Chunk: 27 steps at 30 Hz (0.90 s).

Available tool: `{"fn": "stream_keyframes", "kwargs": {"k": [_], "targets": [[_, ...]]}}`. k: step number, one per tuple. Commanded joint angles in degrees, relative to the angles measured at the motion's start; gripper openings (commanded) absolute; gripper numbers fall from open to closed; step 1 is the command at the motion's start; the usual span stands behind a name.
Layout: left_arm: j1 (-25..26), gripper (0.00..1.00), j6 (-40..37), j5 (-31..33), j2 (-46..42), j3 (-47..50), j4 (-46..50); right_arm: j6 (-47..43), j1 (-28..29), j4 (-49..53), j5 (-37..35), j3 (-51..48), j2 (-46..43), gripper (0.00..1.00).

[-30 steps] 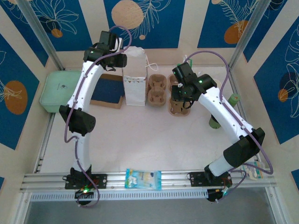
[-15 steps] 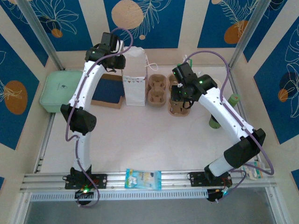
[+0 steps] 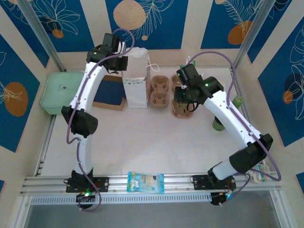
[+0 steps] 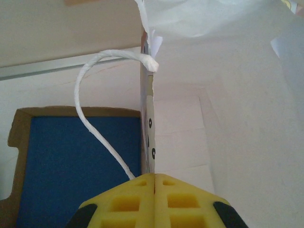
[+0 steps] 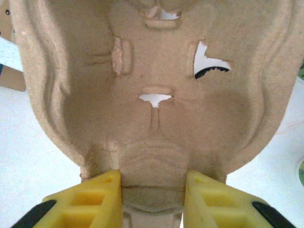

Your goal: Pack the takeout coffee

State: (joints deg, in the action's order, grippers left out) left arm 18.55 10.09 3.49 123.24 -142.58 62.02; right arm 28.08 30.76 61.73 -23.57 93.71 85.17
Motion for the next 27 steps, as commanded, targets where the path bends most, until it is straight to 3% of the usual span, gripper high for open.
{"fn": "stream_keyframes", "kwargs": {"k": [1, 9, 15, 22, 27], "targets": [[0.1, 0.00, 2.7, 0.1, -4.7, 1.4, 0.8, 0.8, 0.7, 0.5, 0.6, 0.5, -2.1, 0.31], [1.3, 0.00, 6.7, -0.1, -14.4, 11.5, -3.8, 0.9, 1.0, 0.0, 1.1, -1.2, -4.3, 0.31], [3.4, 0.00, 12.1, -1.4, -23.5, 24.8, -9.2, 0.7, 1.0, -0.7, 1.2, -3.1, -6.7, 0.31], [5.9, 0.00, 24.9, 0.2, -35.9, 40.3, -16.5, 0.7, 0.0, -1.8, 1.2, -5.7, -10.7, 0.31], [9.9, 0.00, 34.4, 6.5, -42.6, 47.1, -19.4, 0.2, -0.7, -1.2, 1.4, -4.6, -12.1, 0.31]]}}
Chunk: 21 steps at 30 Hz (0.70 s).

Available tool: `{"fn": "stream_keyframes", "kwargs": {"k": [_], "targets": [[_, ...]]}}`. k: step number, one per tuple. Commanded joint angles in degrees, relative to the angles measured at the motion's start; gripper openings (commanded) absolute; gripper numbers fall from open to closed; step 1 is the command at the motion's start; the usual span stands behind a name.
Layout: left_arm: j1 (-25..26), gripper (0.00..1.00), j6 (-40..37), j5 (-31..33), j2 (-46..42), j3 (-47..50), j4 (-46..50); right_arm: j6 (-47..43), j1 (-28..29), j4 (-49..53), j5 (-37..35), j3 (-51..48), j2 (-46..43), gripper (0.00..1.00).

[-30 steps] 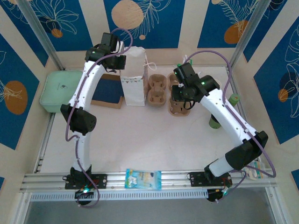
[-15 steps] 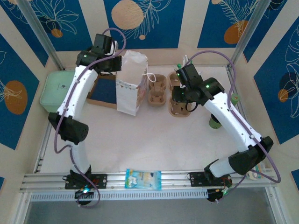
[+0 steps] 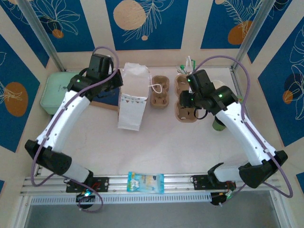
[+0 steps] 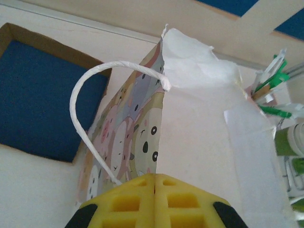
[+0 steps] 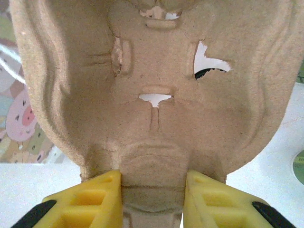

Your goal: Pack the takeout coffee

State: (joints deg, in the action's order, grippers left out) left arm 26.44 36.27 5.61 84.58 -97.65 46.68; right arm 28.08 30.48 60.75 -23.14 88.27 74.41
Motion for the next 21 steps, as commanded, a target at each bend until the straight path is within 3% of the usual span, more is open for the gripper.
{"fn": "stream_keyframes", "kwargs": {"k": [1, 7, 21], "targets": [[3.2, 0.00, 9.5, 6.0, -5.1, 3.3, -4.5, 0.1, -0.4, 0.2, 0.9, 1.2, -1.5, 0.31], [10.1, 0.00, 19.5, 15.2, -10.4, 9.8, -3.7, -1.1, -1.1, 1.7, 0.7, 4.1, -2.0, 0.31], [21.3, 0.00, 36.4, 23.9, -15.9, 24.7, -10.2, -1.8, -1.1, 4.2, 1.0, 9.4, -1.8, 0.31]]}}
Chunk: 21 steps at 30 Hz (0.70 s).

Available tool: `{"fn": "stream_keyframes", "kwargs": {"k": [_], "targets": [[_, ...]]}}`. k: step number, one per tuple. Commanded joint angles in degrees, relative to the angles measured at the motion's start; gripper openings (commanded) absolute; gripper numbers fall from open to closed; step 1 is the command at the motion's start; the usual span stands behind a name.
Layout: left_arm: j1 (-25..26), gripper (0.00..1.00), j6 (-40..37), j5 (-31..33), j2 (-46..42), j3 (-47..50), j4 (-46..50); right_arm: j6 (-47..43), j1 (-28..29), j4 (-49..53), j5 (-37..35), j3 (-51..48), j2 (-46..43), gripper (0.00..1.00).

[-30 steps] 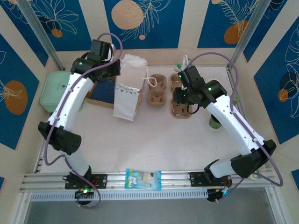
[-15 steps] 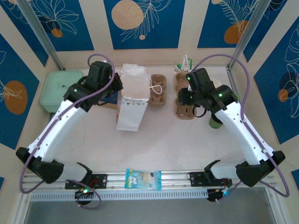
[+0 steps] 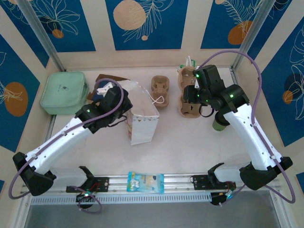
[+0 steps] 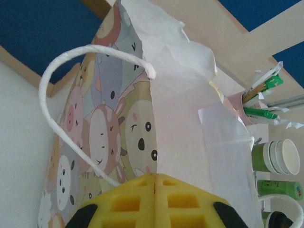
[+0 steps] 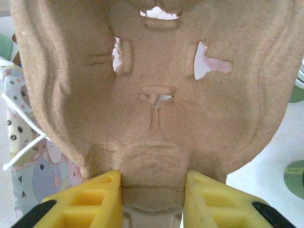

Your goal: Pack the takeout coffee

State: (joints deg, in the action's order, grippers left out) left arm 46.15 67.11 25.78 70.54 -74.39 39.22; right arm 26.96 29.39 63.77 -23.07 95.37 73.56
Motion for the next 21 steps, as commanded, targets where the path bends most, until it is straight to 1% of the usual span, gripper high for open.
{"fn": "stream_keyframes", "kwargs": {"k": [1, 3, 6, 9, 10, 12, 14, 17, 21], "targets": [[2.0, 0.00, 5.4, 4.1, -2.2, 2.5, -4.2, -0.7, 0.1, 1.2, 0.8, 2.5, -1.0, 0.31], [2.6, 0.00, 6.1, 4.6, -3.2, 5.2, -7.2, -0.7, 0.3, 1.3, 0.9, 3.1, -1.1, 0.31], [3.3, 0.00, 6.1, 4.1, -4.7, 7.1, -9.2, -1.0, 0.9, 2.2, 0.8, 4.7, -0.9, 0.31], [3.8, 0.01, 1.3, 1.6, -5.5, 7.5, -11.2, -1.4, 1.6, 3.0, 0.5, 6.4, -0.6, 0.31], [3.8, 0.11, 0.3, 1.0, -5.6, 7.3, -10.6, -1.6, 1.8, 3.1, 0.5, 6.8, -0.4, 0.31], [4.0, 0.37, -2.3, -0.5, -6.1, 6.9, -9.5, -1.8, 2.4, 3.4, 0.7, 7.8, 0.0, 0.31], [4.2, 0.51, -3.9, -1.7, -6.8, 7.0, -8.6, -2.1, 3.3, 3.8, 1.0, 9.2, 0.7, 0.31], [4.6, 0.61, -6.5, -1.9, -8.1, 6.6, -6.6, -3.0, 5.0, 4.8, 1.5, 11.8, 2.3, 0.31], [4.8, 0.63, -11.2, -1.2, -9.6, 5.2, -3.4, -3.9, 7.6, 6.9, 2.7, 16.7, 5.4, 0.31]]}}
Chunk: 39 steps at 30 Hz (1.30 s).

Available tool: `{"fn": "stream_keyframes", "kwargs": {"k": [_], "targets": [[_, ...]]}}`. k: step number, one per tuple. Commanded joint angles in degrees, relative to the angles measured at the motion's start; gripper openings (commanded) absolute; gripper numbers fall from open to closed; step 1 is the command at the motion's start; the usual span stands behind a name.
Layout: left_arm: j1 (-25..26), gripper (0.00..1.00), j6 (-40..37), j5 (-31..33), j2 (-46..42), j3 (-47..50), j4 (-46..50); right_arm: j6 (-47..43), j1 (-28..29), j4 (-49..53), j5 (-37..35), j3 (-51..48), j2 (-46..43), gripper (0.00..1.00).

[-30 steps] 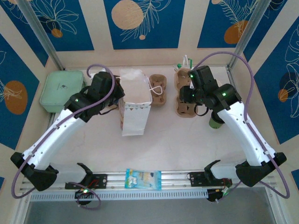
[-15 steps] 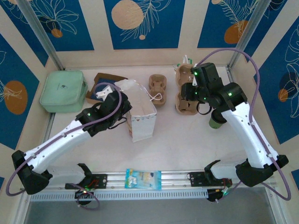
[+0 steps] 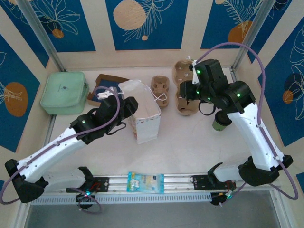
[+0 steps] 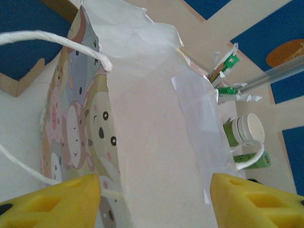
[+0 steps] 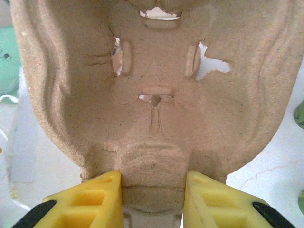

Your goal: Pack the takeout coffee

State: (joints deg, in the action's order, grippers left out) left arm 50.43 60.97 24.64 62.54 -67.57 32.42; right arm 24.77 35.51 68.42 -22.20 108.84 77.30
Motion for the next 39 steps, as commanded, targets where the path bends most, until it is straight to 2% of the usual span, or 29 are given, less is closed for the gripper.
{"fn": "stream_keyframes", "kwargs": {"k": [1, 5, 8, 10, 13, 16, 23, 30, 39], "targets": [[0.5, 0.63, -7.1, 0.1, -1.7, -2.5, 4.0, -1.8, 2.0, 2.6, 2.2, 4.3, 2.3, 0.31], [-0.1, 0.60, -19.1, -1.1, 0.7, -9.6, 8.6, -2.4, 4.0, 3.4, 4.7, 8.0, 5.2, 0.32], [-1.9, 0.60, -23.5, -1.2, 3.0, -15.0, 12.4, -2.4, 6.0, 3.5, 5.6, 10.4, 7.2, 0.32], [-5.5, 0.59, -25.4, -3.6, 4.2, -17.8, 14.0, -2.2, 6.8, 3.5, 6.3, 12.1, 8.6, 0.32], [-14.6, 0.58, -27.3, -10.1, 6.9, -21.6, 16.6, -1.8, 7.8, 3.7, 7.7, 15.3, 11.3, 0.31], [-21.2, 0.56, -30.5, -15.5, 10.4, -24.2, 17.3, -1.6, 8.1, 4.5, 8.9, 18.7, 14.3, 0.31], [-28.8, 0.56, -34.2, -24.2, 19.9, -27.8, 17.6, -1.6, 8.9, 2.8, 10.8, 23.4, 20.0, 0.31], [-32.1, 0.59, -36.3, -28.4, 22.7, -27.1, 17.6, -2.8, 10.4, 5.7, 10.2, 30.3, 27.9, 0.31], [-32.5, 0.58, -36.4, -33.4, 22.3, -24.1, 15.3, -3.2, 11.9, 7.2, 6.2, 35.2, 34.5, 0.30]]}}
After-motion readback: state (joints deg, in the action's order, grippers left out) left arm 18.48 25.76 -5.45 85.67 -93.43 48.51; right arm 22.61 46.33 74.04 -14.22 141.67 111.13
